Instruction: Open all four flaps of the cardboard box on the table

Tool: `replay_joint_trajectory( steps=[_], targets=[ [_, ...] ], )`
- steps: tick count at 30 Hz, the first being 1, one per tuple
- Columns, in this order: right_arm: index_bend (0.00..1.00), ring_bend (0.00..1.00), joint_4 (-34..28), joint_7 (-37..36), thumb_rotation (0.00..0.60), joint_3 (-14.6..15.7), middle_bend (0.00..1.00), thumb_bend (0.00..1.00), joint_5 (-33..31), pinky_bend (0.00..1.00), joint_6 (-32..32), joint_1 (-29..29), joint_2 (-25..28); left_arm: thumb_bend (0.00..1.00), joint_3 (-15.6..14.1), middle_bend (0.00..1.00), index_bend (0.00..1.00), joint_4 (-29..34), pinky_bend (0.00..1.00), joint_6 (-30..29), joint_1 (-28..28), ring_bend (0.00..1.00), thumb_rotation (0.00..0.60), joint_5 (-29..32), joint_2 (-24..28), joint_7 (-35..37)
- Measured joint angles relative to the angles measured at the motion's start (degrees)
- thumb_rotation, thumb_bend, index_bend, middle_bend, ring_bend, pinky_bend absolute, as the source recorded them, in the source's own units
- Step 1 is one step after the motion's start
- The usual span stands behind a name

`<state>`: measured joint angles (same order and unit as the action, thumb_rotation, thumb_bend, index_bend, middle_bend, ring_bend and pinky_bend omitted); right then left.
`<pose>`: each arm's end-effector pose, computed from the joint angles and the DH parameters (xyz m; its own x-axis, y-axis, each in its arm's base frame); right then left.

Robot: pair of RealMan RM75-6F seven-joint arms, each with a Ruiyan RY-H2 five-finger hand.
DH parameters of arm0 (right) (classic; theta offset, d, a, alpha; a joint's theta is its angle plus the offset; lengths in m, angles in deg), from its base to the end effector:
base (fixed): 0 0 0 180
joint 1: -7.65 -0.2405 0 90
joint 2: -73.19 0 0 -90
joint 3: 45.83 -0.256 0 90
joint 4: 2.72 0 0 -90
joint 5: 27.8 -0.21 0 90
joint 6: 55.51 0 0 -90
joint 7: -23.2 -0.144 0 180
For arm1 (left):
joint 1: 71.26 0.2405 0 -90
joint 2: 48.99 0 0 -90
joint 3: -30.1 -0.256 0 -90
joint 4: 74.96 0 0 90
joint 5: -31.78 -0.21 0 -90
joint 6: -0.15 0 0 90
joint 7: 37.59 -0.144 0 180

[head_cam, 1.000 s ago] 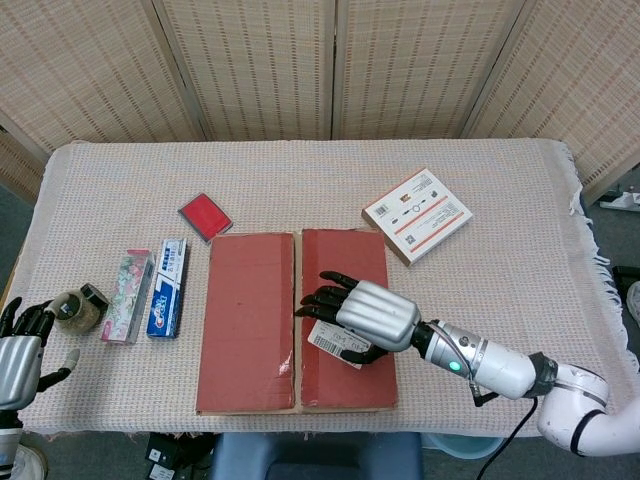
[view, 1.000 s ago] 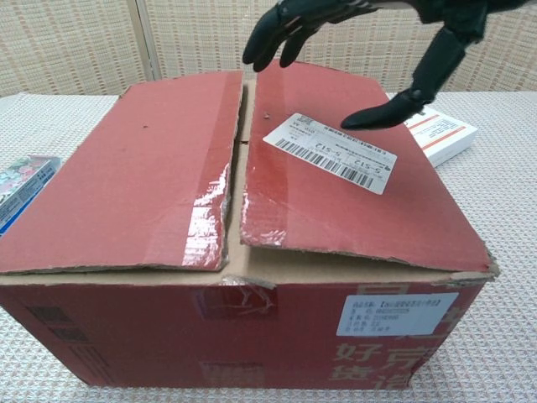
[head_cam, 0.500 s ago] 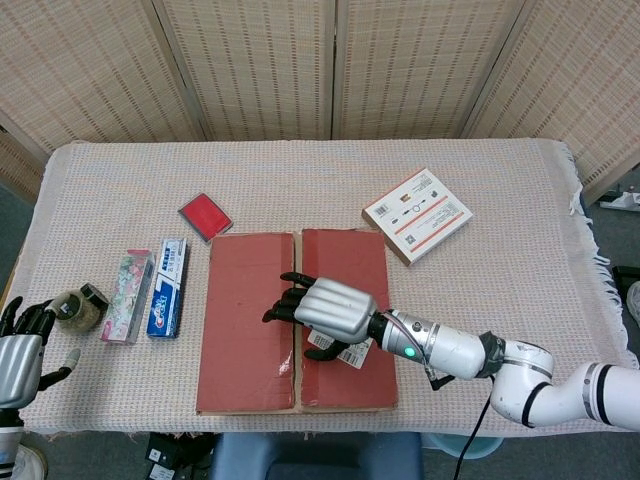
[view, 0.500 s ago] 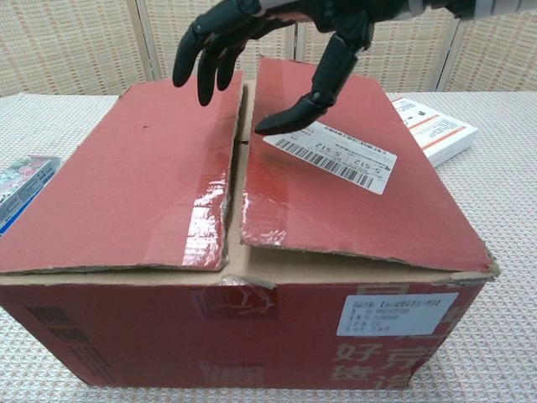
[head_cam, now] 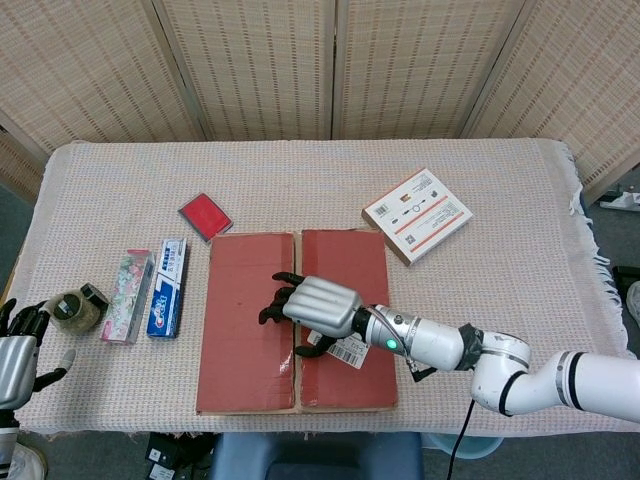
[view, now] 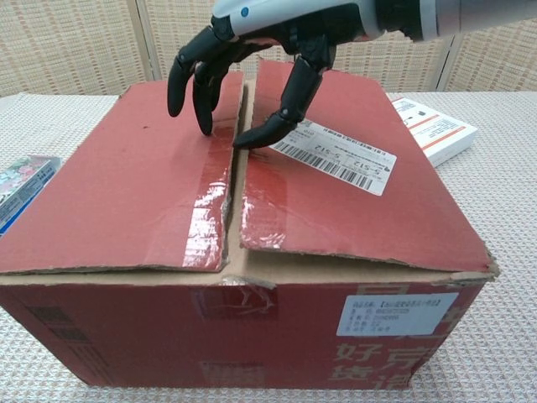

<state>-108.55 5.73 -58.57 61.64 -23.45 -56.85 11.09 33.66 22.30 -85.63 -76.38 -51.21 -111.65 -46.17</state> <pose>0.0083 -0.3195 0.0576 0.5785 -0.4055 0.7078 -0.5745 -0.8185 0.0007 -0.3002 0.1835 0.1651 0.4717 -0.0137 0.8817 0.8815 0.0325 -0.4711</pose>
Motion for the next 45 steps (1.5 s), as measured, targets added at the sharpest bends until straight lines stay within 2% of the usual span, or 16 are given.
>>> replay_joint_trajectory(
  steps=[11, 20, 24, 27, 31, 35, 45],
  targets=[
    [0.23, 0.32, -1.0, -2.98, 0.515, 0.57, 0.42, 0.37, -0.8, 0.0, 1.29, 0.17, 1.16, 0.35, 0.16, 0.21, 0.13, -0.81, 0.01, 0.22, -0.14, 0.21, 0.6, 0.07, -0.3, 0.6],
    [0.23, 0.33, -1.91, -5.17, 0.516, 0.93, 0.46, 0.37, 0.98, 0.0, 3.53, 0.58, 2.93, 0.34, 0.27, 0.21, 0.13, -0.57, 0.0, 0.68, -0.34, 0.21, 0.6, 0.47, -0.29, 0.28],
    [0.24, 0.32, -1.31, -4.7, 0.509, 1.06, 0.46, 0.3, 1.06, 0.0, 3.8, 0.15, 1.7, 0.33, 0.28, 0.21, 0.13, -0.29, 0.0, 0.79, -0.37, 0.21, 0.6, 0.61, -0.2, 0.19],
    [0.25, 0.32, -1.25, -4.51, 0.476, 1.03, 0.45, 0.21, 1.02, 0.0, 4.29, -0.13, 1.08, 0.32, 0.24, 0.21, 0.13, -0.29, 0.0, 0.84, -0.28, 0.21, 0.6, 0.83, -0.12, 0.28],
    [0.26, 0.31, -1.63, -5.15, 0.431, 1.1, 0.45, 0.16, 0.77, 0.0, 3.77, -0.65, 0.77, 0.32, 0.25, 0.21, 0.13, -0.23, 0.0, 1.05, -0.23, 0.2, 0.599, 1.24, -0.02, 0.33],
    [0.3, 0.31, -2.16, -4.48, 0.34, 1.28, 0.45, 0.13, 0.49, 0.0, 2.8, -1.32, 0.73, 0.31, 0.2, 0.21, 0.13, -0.11, 0.0, 1.27, -0.27, 0.2, 0.595, 1.36, 0.0, 0.35],
    [0.34, 0.31, -2.95, 1.1, 0.332, 2.25, 0.45, 0.12, -1.54, 0.0, 0.61, -2.14, 0.36, 0.3, 0.16, 0.21, 0.13, -0.24, 0.0, 1.56, -0.32, 0.2, 0.563, 1.54, -0.09, 0.57]
  ],
)
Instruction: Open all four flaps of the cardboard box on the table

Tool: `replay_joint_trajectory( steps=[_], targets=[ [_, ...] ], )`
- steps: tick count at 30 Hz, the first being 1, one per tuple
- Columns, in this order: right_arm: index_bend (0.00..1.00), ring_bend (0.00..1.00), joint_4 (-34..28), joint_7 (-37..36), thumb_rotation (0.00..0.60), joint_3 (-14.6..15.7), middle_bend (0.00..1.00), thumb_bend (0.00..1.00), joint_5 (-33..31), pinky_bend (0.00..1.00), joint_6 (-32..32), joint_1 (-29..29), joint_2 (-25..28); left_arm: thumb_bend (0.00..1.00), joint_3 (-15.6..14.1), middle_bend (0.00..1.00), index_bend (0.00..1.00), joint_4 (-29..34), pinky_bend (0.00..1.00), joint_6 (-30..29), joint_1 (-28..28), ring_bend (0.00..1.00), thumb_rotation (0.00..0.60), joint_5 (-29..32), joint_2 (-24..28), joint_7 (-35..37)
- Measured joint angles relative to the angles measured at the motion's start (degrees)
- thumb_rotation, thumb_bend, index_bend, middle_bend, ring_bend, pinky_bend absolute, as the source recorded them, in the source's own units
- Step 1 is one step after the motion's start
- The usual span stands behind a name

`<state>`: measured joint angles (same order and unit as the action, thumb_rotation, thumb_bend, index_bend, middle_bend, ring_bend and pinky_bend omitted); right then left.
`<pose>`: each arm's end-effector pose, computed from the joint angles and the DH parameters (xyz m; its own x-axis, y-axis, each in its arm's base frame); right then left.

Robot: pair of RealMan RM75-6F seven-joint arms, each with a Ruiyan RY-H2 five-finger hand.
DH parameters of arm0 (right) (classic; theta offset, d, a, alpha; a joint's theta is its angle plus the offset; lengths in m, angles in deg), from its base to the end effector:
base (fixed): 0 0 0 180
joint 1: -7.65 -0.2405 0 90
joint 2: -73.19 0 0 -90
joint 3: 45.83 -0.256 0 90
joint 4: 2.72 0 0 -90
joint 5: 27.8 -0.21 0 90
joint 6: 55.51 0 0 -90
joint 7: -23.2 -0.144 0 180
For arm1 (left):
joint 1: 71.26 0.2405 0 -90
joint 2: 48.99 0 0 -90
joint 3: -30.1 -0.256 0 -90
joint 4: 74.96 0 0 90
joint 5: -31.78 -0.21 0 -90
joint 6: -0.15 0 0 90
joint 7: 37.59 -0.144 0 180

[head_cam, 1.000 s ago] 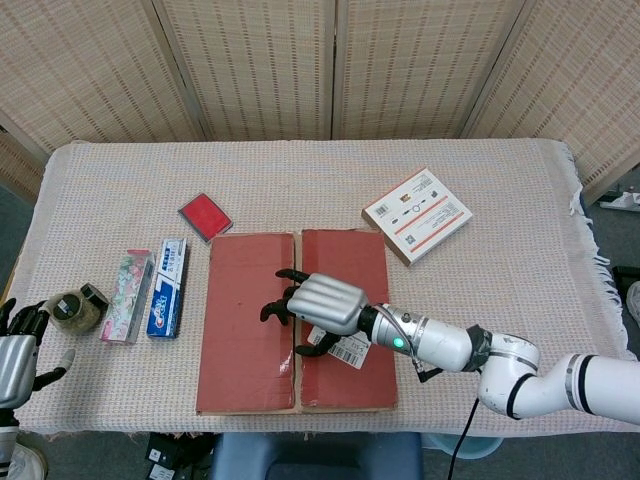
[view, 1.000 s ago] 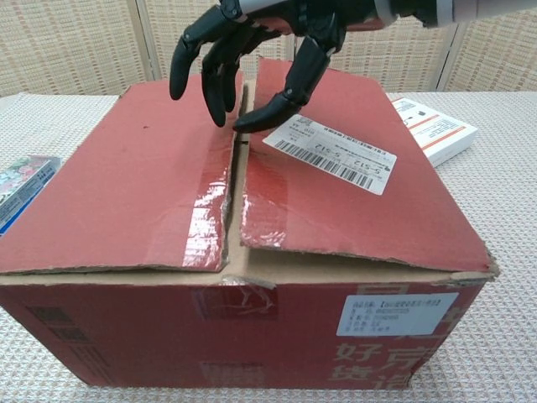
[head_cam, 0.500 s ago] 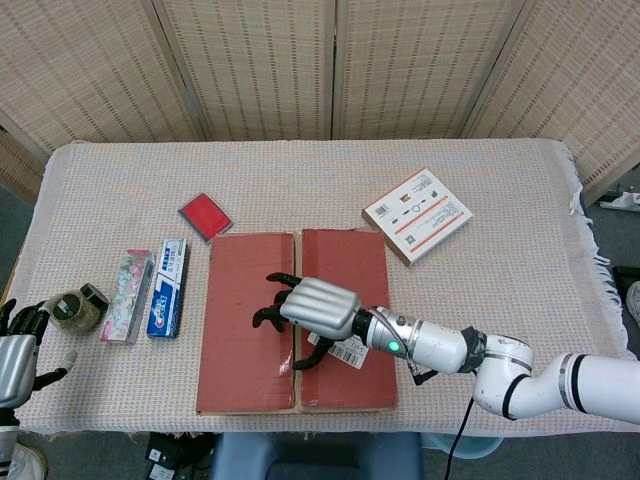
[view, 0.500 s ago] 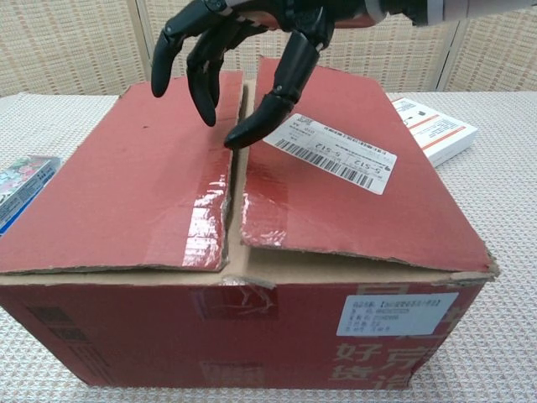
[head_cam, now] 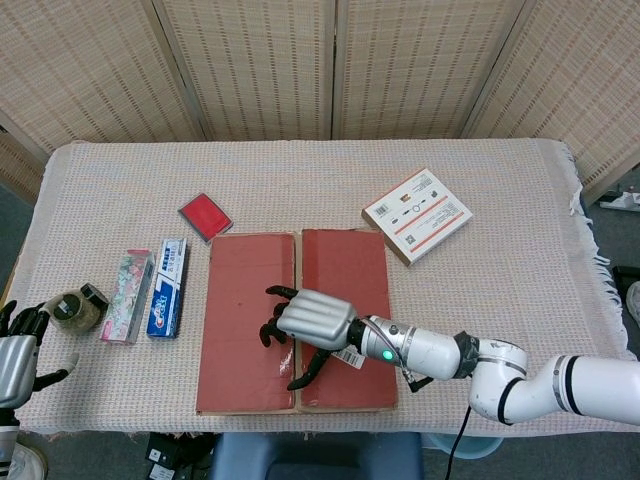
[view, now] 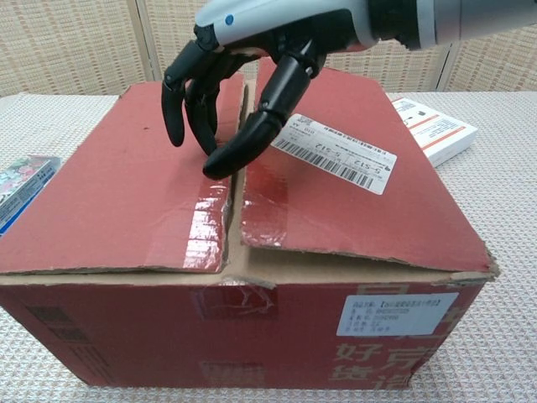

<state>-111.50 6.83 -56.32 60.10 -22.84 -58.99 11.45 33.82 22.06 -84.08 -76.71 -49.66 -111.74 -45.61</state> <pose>0.0142 -0.3042 0.0526 0.5922 -0.4258 0.6841 -0.5600 -0.8279 -0.0306 -0.3045 0.1858 0.1631 0.4619 0.0107 0.8869 0.8855 0.0505 -0.4618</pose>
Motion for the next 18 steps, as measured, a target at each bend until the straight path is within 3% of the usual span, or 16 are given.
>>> replay_joint_trajectory(
  steps=[10, 18],
  targets=[
    [0.34, 0.38, -0.63, 4.34, 0.325, 0.73, 0.54, 0.12, -1.34, 0.0, 0.63, 0.7, 0.23, 0.3, 0.07, 0.21, 0.13, -0.27, 0.0, -0.03, 0.08, 0.2, 0.562, 0.23, 0.0, 0.37],
    [0.34, 0.42, -3.45, 5.32, 0.321, 0.61, 0.56, 0.12, -1.43, 0.0, 5.45, 4.02, 3.85, 0.3, 0.38, 0.21, 0.13, -0.33, 0.0, 0.53, -0.38, 0.2, 0.556, 0.48, 0.16, 0.32]
  ],
)
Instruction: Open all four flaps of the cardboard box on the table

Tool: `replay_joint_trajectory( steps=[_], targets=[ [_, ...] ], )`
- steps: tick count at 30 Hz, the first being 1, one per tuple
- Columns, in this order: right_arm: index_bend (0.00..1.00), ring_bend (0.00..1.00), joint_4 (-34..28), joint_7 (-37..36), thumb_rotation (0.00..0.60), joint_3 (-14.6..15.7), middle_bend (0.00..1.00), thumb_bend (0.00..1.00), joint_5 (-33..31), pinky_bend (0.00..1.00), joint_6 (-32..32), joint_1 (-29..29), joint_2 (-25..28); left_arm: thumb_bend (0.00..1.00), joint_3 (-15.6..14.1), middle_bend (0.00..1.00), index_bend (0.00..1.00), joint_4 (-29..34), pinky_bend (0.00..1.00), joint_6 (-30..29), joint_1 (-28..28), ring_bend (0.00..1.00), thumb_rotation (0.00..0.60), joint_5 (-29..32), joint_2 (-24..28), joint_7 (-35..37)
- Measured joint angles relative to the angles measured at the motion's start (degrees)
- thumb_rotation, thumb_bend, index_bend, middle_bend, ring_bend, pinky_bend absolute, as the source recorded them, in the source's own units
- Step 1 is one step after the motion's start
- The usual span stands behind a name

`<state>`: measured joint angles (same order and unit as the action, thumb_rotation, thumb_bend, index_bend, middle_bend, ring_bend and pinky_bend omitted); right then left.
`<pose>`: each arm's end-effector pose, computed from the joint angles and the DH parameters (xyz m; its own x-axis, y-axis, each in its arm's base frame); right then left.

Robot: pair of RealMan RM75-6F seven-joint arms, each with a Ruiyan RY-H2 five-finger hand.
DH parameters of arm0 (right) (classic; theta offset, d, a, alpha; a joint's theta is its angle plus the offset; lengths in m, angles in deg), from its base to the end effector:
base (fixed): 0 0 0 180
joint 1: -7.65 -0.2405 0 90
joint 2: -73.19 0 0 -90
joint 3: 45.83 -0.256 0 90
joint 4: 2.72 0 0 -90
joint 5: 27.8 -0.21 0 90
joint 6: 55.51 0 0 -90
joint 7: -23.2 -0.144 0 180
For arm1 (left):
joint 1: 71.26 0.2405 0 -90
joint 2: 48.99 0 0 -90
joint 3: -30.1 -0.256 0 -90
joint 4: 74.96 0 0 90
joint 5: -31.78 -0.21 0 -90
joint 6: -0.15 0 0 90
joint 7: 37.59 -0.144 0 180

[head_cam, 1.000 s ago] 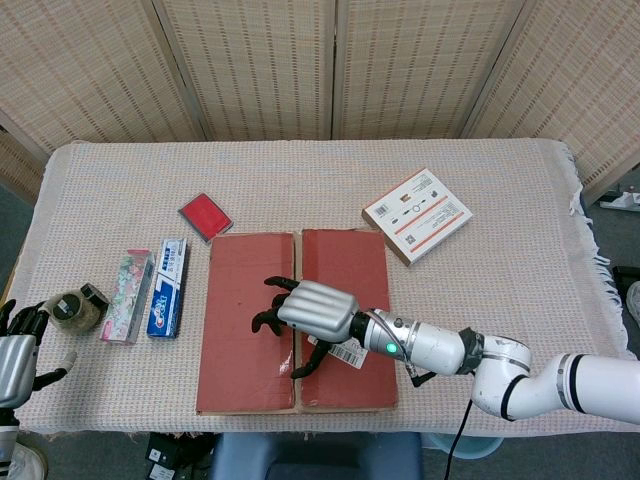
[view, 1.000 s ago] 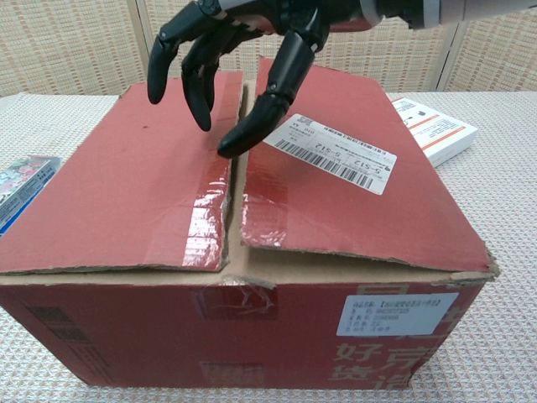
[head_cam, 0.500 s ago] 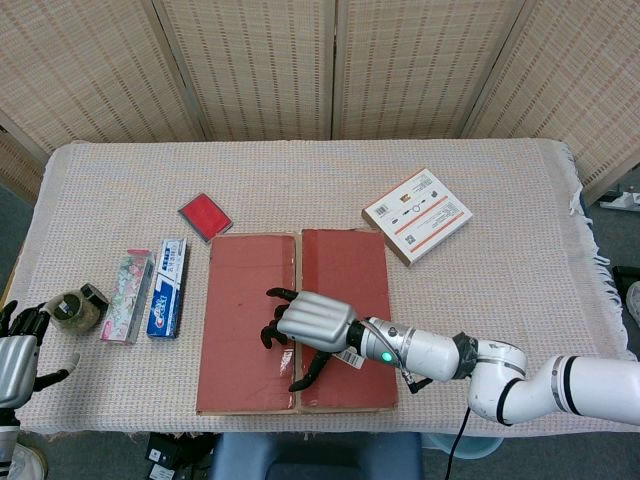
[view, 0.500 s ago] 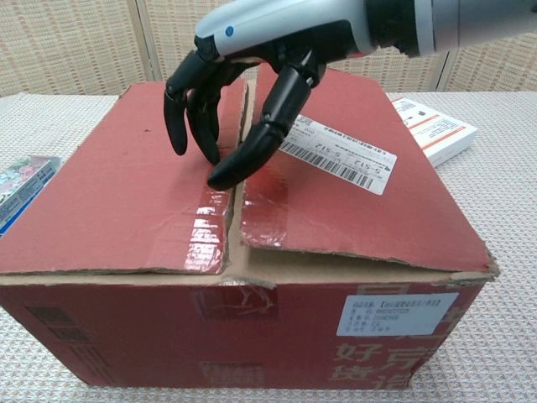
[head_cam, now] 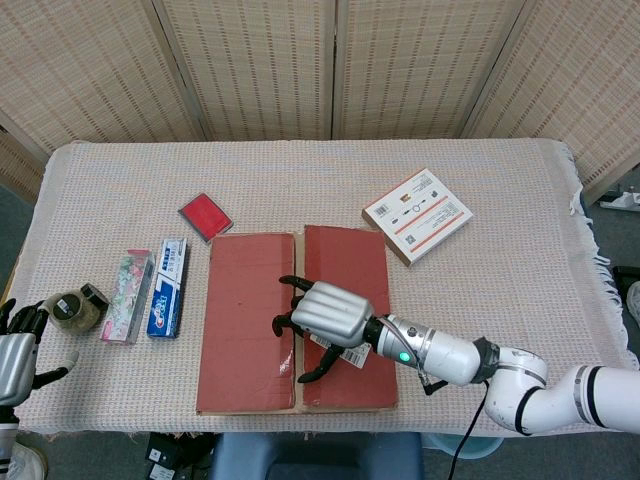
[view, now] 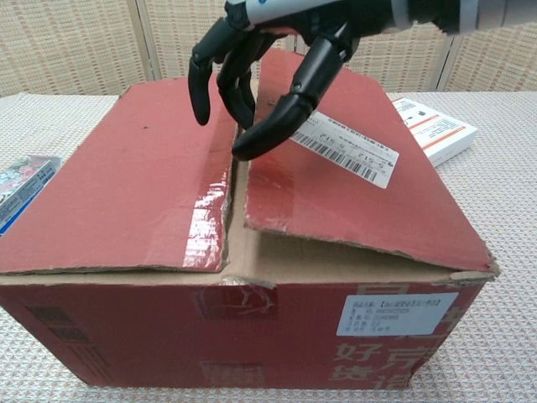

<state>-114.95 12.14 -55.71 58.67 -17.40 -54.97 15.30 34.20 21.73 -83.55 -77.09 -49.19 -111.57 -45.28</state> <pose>0.0006 -0.3013 0.0757 0.5619 -0.3654 0.7421 -0.5681 -0.8226 0.0252 -0.3056 0.1892 0.1646 0.4628 0.0102 0.8864 0.8850 0.0523 -0.4627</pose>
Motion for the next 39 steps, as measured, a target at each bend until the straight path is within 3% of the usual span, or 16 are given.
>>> replay_joint_trajectory(
  steps=[11, 21, 32, 39],
  targets=[
    [0.34, 0.44, -4.16, 0.35, 0.317, -0.14, 0.57, 0.12, 1.52, 0.0, 6.45, 5.15, 6.45, 0.3, 1.12, 0.21, 0.13, 0.7, 0.0, 1.7, -2.33, 0.2, 0.56, -1.15, 1.21, 0.96],
    [0.34, 0.45, -8.17, -1.39, 0.312, 0.88, 0.57, 0.12, 3.22, 0.0, 16.09, 14.69, 16.02, 0.3, 2.41, 0.21, 0.14, 0.54, 0.0, 7.28, -7.66, 0.21, 0.55, -4.04, 3.09, 7.25],
    [0.34, 0.45, -8.95, -10.37, 0.309, 3.56, 0.57, 0.12, 7.85, 0.0, 24.97, 24.68, 23.27, 0.29, 4.18, 0.21, 0.15, 0.98, 0.0, 14.35, -15.14, 0.21, 0.435, -6.79, 5.83, 15.43],
    [0.34, 0.45, -6.7, -13.59, 0.306, 5.35, 0.57, 0.12, 9.41, 0.0, 27.85, 29.43, 24.22, 0.29, 4.77, 0.21, 0.16, 1.77, 0.0, 17.21, -18.57, 0.22, 0.417, -7.83, 6.5, 18.89]
  ],
)
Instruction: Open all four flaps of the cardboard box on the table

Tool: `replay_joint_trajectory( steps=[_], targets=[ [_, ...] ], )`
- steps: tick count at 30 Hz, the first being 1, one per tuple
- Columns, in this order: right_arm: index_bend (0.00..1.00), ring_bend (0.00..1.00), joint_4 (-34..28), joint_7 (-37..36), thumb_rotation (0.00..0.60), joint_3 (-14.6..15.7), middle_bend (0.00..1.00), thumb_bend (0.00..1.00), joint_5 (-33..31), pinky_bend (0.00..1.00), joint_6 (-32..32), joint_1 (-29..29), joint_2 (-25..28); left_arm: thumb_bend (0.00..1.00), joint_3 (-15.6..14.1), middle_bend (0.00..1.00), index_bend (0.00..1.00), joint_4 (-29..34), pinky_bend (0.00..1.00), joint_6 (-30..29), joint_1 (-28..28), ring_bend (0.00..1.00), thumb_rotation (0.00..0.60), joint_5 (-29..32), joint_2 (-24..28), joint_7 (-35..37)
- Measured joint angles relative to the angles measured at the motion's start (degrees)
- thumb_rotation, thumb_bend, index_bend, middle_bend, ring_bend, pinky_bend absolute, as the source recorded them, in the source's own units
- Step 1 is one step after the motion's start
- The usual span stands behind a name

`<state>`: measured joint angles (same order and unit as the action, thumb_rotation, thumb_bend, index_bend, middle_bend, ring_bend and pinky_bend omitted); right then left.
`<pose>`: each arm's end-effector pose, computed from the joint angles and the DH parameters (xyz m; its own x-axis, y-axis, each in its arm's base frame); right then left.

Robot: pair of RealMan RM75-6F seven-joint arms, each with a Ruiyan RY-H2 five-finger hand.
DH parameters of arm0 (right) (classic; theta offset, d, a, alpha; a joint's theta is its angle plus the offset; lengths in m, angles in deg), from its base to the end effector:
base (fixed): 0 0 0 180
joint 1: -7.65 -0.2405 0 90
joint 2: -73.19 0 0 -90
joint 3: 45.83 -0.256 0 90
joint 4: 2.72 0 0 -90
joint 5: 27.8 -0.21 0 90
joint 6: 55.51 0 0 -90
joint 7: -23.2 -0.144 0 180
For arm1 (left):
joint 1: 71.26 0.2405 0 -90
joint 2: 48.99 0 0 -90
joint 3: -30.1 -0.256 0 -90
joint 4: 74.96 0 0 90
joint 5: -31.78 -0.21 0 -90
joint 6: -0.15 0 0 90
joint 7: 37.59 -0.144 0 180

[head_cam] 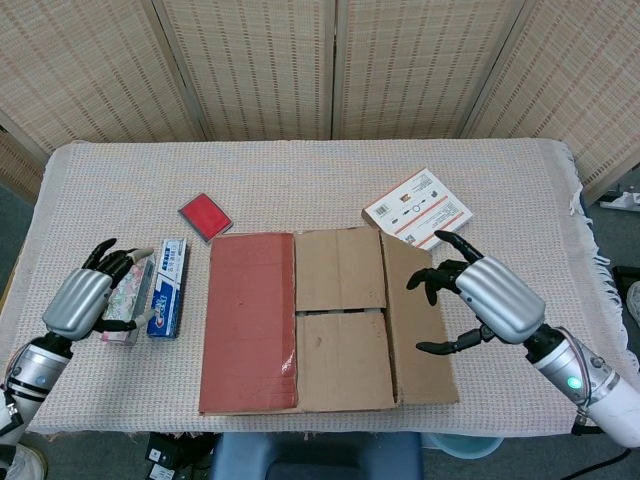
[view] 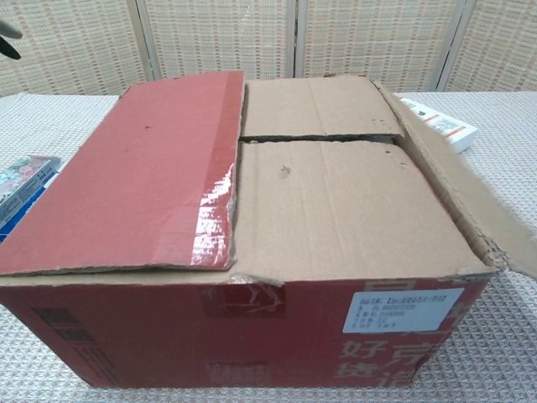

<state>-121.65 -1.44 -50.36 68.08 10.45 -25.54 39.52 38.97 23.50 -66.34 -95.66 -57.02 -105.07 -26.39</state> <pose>-0.1233 -0.2580 0.2150 0.2620 -0.2669 0.9274 -0.8415 -0.5337 0.0841 -0.2177 0.2869 0.1626 0.3141 0.1320 0.9402 0.9001 -0.3562 -0.2507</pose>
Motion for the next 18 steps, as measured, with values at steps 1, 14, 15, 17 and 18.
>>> replay_joint_trajectory(
  steps=[1, 14, 15, 17, 18],
  targets=[
    [0.34, 0.45, 0.4, -0.33, 0.306, 0.16, 0.57, 0.12, -0.02, 0.0, 0.4, 0.55, -0.13, 0.29, 0.04, 0.21, 0.16, 0.11, 0.0, 0.55, -0.72, 0.23, 0.415, -0.43, 0.1, 0.83],
    [0.34, 0.4, 3.74, -1.67, 0.303, 0.11, 0.5, 0.12, -0.54, 0.0, 5.04, 5.22, -3.57, 0.23, -0.01, 0.23, 0.22, 0.98, 0.0, 4.57, -11.08, 0.25, 0.012, -11.36, -0.09, 13.52],
    [0.34, 0.39, 3.79, -1.58, 0.303, 0.07, 0.5, 0.12, -0.61, 0.0, 5.18, 5.48, -3.73, 0.22, -0.1, 0.23, 0.22, 1.05, 0.0, 4.87, -12.03, 0.24, 0.002, -12.33, -0.22, 14.27],
    [0.34, 0.39, 3.84, -1.43, 0.303, 0.04, 0.5, 0.12, -0.7, 0.0, 5.38, 5.85, -3.96, 0.21, -0.35, 0.23, 0.22, 1.34, 0.0, 5.82, -14.2, 0.24, 0.0, -14.12, -0.53, 15.69],
    [0.34, 0.39, 3.88, -1.41, 0.303, 0.02, 0.5, 0.12, -0.76, 0.0, 5.53, 6.08, -4.13, 0.21, -0.46, 0.23, 0.22, 1.5, 0.0, 6.33, -15.09, 0.24, 0.0, -14.67, -0.69, 16.13]
  ],
)
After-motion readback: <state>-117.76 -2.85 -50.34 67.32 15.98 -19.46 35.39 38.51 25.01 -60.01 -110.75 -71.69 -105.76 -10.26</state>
